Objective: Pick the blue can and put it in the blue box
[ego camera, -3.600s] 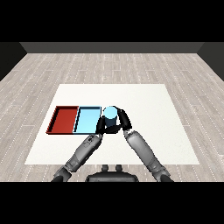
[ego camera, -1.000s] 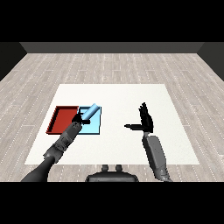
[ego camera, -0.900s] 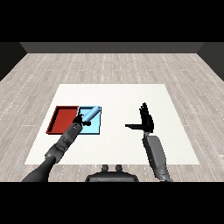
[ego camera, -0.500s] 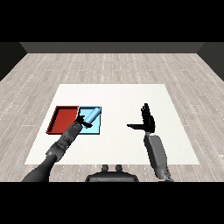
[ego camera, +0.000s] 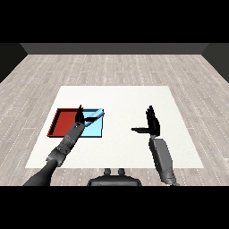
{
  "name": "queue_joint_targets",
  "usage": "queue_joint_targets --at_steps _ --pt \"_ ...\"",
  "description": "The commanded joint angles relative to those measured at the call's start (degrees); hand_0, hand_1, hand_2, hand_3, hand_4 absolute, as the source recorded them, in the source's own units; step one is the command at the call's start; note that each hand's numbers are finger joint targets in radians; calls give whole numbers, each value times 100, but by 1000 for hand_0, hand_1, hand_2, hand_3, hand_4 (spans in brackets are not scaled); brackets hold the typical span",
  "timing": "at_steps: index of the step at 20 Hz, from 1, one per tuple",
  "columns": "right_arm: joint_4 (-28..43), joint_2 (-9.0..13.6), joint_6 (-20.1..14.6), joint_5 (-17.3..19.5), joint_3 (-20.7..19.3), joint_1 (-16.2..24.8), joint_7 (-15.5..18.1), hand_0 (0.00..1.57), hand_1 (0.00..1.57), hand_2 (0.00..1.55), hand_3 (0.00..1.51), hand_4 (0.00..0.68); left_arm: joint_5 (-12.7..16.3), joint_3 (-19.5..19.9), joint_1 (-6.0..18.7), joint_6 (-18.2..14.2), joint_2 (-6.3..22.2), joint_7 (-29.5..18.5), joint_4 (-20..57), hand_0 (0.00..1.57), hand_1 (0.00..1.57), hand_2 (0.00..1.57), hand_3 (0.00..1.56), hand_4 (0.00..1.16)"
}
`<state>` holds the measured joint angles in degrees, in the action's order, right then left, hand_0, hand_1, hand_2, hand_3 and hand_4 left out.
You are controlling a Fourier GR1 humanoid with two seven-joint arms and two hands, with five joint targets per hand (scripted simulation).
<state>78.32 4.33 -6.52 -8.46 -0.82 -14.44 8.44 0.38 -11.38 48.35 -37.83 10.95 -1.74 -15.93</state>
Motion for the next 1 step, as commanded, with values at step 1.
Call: queue_joint_targets --at_steps 1 --pt "4 150 108 203 161 17 15 0 0 0 0 0 489 543 -359 -248 -34 -1601 -1091 0 0 0 0 0"
